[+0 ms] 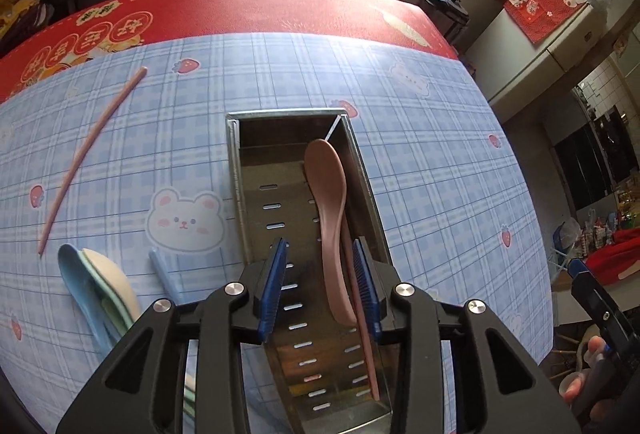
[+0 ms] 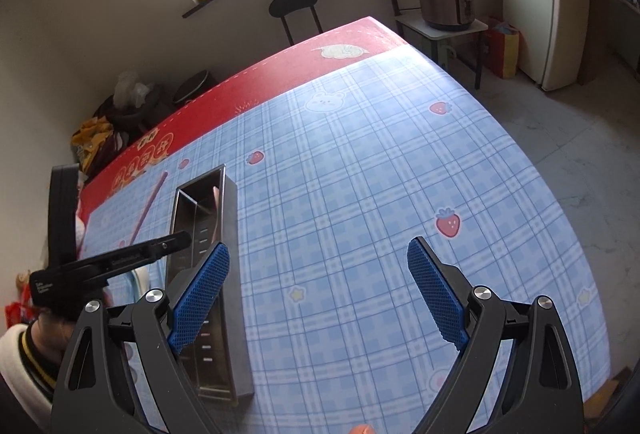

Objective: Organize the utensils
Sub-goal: 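Lower the pink spoon into the steel holder and open the left tool, then grasp the other pink chopstick with the left tool and lift it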

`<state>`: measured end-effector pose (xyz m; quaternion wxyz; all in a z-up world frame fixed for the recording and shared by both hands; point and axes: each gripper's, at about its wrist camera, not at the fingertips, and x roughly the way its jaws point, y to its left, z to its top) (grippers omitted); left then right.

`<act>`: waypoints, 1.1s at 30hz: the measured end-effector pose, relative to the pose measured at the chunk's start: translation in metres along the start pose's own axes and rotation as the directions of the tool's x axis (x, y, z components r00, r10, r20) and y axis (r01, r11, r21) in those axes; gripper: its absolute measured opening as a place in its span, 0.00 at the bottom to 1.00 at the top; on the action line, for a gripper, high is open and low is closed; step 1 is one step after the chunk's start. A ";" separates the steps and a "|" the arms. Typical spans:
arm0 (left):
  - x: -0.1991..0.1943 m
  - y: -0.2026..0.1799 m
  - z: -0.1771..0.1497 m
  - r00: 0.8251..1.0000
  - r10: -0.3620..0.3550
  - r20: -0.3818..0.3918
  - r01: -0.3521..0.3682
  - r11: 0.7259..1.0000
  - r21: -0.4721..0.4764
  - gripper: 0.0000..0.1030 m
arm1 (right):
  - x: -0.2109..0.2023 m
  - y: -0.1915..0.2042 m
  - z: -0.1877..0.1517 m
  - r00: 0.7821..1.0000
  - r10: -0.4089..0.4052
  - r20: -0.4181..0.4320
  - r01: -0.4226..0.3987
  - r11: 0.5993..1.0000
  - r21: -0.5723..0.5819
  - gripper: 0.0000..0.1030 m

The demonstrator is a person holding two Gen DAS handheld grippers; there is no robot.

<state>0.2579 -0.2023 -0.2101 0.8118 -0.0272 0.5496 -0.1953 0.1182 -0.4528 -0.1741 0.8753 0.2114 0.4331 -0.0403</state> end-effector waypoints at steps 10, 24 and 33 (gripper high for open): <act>-0.102 0.082 -0.040 0.984 0.109 0.139 -0.094 0.990 -0.110 0.35 | -0.016 0.038 -0.006 0.999 0.040 0.011 -0.039 0.999 -0.026 0.85; -0.120 0.163 -0.079 0.974 0.195 0.111 -0.161 0.952 -0.259 0.35 | -0.001 0.092 -0.019 0.997 0.061 -0.044 -0.066 0.992 -0.108 0.85; -0.085 0.189 -0.003 0.982 0.143 0.125 -0.134 0.988 -0.076 0.34 | 0.003 0.083 -0.034 0.997 -0.014 -0.071 0.009 0.998 -0.067 0.85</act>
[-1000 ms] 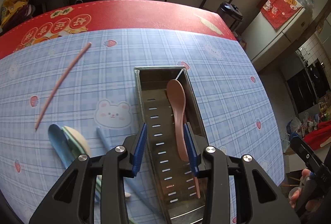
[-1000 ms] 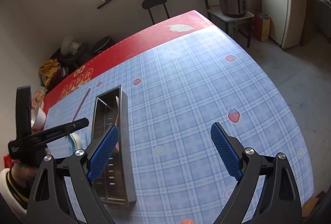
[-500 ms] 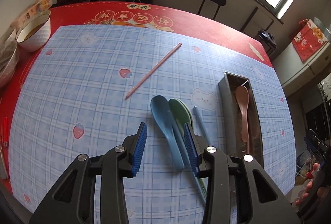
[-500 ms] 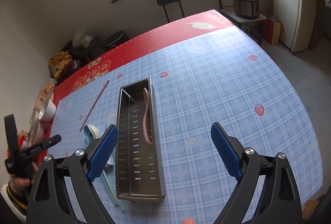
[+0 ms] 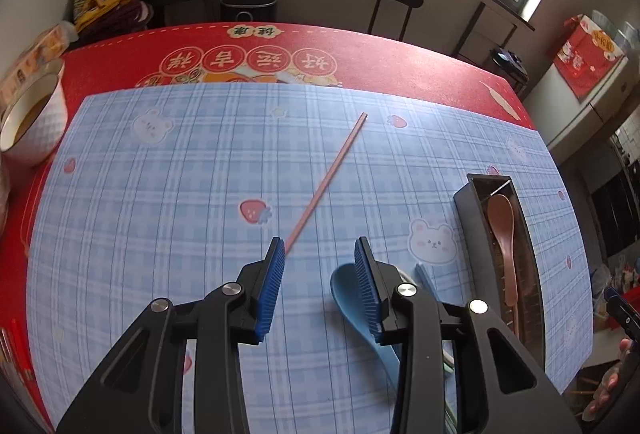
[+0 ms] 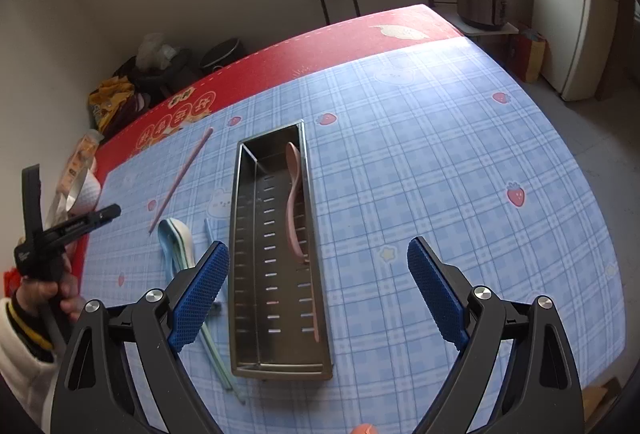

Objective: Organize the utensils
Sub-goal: 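Grasp the other pink chopstick with the left tool and lift it, then grasp the blue spoon with the right tool while the left tool holds the chopstick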

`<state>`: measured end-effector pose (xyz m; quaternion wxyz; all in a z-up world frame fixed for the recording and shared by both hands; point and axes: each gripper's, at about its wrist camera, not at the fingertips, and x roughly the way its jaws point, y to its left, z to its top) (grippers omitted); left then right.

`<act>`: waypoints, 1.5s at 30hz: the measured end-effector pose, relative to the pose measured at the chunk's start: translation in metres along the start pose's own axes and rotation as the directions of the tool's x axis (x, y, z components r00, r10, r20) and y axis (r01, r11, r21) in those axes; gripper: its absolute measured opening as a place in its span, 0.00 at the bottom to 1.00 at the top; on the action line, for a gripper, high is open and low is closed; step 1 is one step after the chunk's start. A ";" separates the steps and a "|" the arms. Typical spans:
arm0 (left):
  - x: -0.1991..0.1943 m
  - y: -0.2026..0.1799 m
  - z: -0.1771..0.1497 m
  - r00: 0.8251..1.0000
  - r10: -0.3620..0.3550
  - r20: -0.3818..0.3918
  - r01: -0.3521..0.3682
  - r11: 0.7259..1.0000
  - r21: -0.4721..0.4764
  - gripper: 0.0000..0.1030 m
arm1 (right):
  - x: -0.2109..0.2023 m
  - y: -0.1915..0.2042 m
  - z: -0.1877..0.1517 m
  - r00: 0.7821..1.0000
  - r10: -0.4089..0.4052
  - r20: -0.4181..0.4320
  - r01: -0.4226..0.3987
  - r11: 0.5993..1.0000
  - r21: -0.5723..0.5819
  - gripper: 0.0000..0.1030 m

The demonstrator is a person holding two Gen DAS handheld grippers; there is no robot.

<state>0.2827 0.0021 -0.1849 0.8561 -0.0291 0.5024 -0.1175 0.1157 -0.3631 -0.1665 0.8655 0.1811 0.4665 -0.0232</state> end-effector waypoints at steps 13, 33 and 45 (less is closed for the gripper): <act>0.122 -0.014 0.063 0.991 -0.053 -0.119 0.078 0.973 0.216 0.30 | 0.012 -0.033 -0.020 0.984 -0.173 -0.052 0.179 0.972 0.151 0.85; 0.147 -0.036 0.072 0.993 0.049 -0.105 -0.013 0.946 0.323 0.06 | 0.016 -0.034 -0.028 0.983 -0.168 -0.076 0.180 0.963 0.201 0.85; 0.064 0.005 0.028 1.000 -0.005 -0.022 0.009 0.983 0.182 0.06 | 0.023 -0.009 -0.023 0.992 -0.085 -0.094 0.097 0.987 0.128 0.85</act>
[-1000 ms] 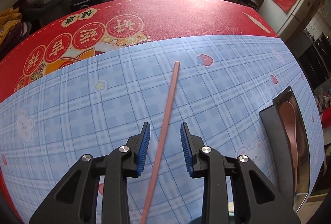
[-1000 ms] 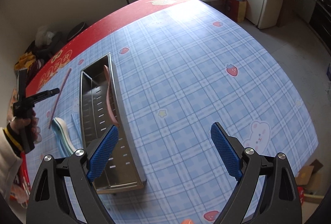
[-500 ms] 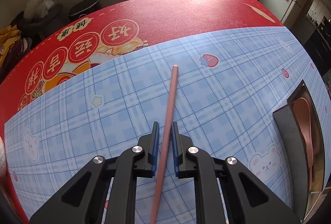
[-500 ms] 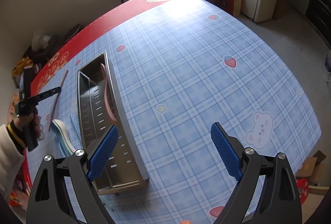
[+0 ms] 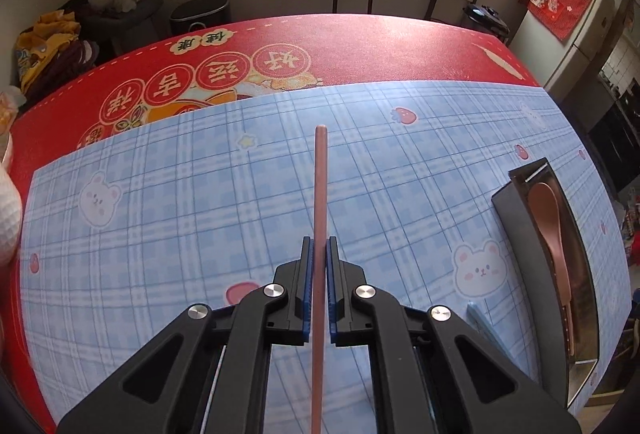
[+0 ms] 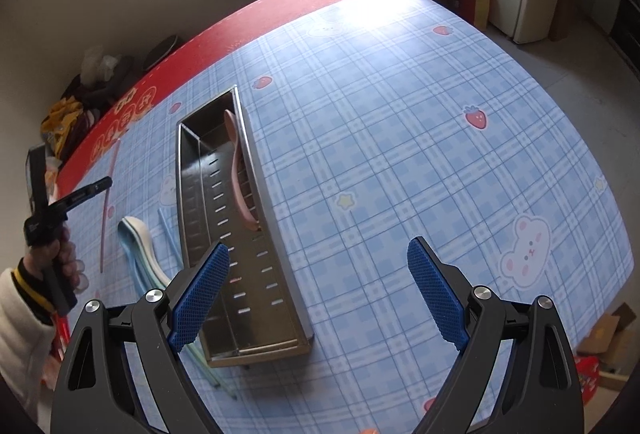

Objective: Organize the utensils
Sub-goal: 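Grasp the blue spoon with the right tool while the left tool holds the chopstick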

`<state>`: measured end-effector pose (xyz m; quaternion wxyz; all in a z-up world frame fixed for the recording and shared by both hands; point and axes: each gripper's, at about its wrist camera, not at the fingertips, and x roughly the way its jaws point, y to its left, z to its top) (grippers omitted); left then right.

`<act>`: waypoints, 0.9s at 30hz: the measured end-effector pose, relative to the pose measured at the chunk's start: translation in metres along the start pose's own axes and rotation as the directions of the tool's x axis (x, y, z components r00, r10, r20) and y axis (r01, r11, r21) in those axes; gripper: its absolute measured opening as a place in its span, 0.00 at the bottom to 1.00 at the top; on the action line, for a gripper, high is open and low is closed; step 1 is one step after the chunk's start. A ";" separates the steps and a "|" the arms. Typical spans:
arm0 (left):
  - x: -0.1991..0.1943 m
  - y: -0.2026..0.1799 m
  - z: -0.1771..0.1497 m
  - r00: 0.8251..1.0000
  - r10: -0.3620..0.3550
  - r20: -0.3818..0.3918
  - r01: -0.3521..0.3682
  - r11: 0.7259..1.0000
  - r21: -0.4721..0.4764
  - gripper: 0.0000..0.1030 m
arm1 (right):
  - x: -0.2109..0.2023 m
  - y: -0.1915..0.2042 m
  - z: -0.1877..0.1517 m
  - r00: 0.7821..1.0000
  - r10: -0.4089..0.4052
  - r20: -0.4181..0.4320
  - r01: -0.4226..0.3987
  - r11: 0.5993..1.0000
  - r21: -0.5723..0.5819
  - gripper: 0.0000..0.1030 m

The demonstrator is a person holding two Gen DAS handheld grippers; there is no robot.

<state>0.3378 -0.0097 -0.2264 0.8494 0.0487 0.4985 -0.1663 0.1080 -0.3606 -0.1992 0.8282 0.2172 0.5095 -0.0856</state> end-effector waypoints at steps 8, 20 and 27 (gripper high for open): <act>-0.072 0.025 -0.080 0.999 -0.024 0.048 0.030 0.992 -0.124 0.06 | 0.016 0.064 -0.002 0.996 0.079 -0.047 -0.086 0.981 -0.175 0.85; -0.128 0.052 -0.181 0.997 -0.031 0.075 0.052 0.950 -0.308 0.06 | 0.069 0.204 -0.050 0.961 0.156 -0.226 -0.254 0.819 -0.514 0.41; -0.138 0.073 -0.208 0.997 -0.036 0.074 0.061 0.929 -0.366 0.06 | 0.097 0.231 -0.067 0.958 0.134 -0.254 -0.255 0.801 -0.542 0.26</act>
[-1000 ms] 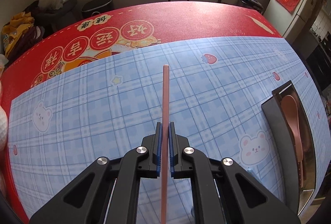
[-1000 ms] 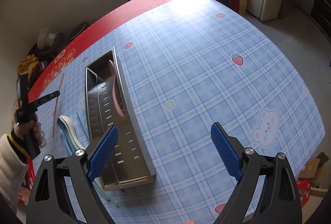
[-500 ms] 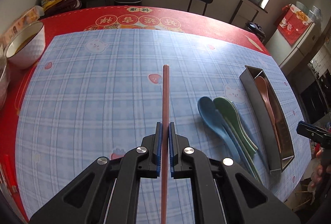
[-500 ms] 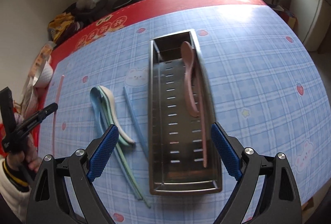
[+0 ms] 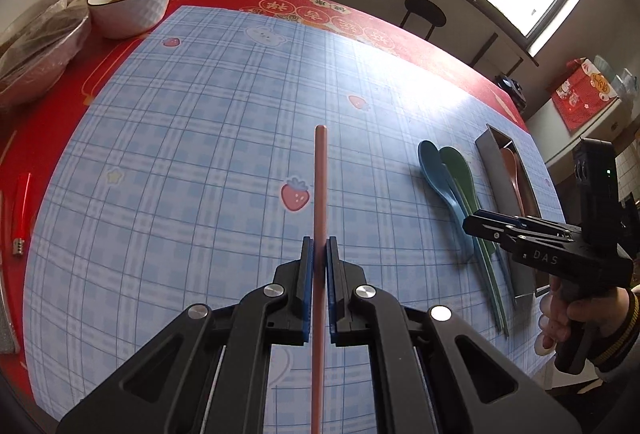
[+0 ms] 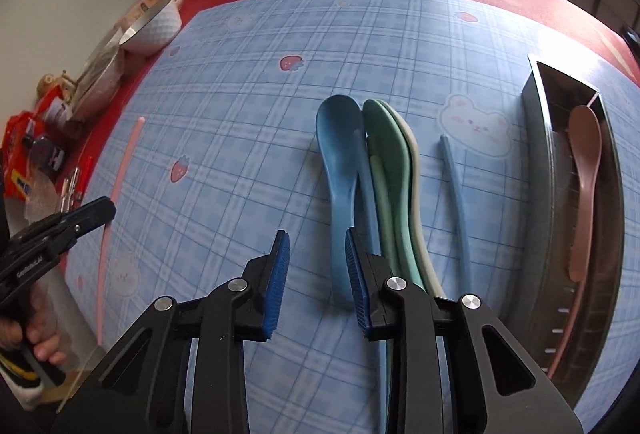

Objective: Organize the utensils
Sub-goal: 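Grasp the blue spoon with the right tool while the left tool holds the chopstick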

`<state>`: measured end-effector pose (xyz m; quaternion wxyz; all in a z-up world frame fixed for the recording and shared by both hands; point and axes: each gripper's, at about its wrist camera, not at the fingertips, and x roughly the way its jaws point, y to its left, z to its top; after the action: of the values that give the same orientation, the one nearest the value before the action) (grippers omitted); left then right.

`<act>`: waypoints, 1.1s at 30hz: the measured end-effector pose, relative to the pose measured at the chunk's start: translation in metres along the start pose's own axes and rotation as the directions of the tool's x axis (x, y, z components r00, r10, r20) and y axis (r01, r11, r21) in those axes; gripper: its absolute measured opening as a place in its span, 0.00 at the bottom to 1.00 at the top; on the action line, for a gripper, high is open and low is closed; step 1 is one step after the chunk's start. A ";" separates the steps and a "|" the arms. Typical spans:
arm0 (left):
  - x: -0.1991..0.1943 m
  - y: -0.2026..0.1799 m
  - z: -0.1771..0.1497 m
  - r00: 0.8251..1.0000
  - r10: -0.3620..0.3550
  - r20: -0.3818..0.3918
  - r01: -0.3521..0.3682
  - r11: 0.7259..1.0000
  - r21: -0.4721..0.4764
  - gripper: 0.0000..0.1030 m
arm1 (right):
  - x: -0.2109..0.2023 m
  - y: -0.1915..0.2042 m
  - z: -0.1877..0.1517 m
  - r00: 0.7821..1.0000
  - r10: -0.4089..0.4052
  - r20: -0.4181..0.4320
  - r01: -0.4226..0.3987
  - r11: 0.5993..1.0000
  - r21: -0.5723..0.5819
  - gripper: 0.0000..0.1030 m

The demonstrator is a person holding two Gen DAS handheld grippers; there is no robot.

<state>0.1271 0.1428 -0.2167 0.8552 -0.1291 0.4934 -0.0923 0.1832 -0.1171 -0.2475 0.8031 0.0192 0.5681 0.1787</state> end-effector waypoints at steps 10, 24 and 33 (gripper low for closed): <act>-0.011 0.014 -0.009 1.000 -0.010 -0.002 0.010 1.000 -0.014 0.06 | 0.020 -0.011 0.009 1.000 -0.018 -0.002 0.018 0.994 0.108 0.19; -0.013 0.023 -0.010 1.000 -0.018 -0.007 0.018 0.999 -0.042 0.06 | 0.033 -0.002 0.007 1.000 0.018 -0.015 -0.016 0.994 0.104 0.10; -0.014 0.017 -0.006 1.000 -0.015 -0.007 0.015 0.999 -0.042 0.06 | 0.030 0.005 0.011 0.990 0.143 -0.013 -0.139 0.980 0.142 0.07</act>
<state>0.1153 0.1618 -0.2134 0.8498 -0.1503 0.4974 -0.0888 0.2009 -0.1012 -0.2699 0.7785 0.1138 0.5856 0.1950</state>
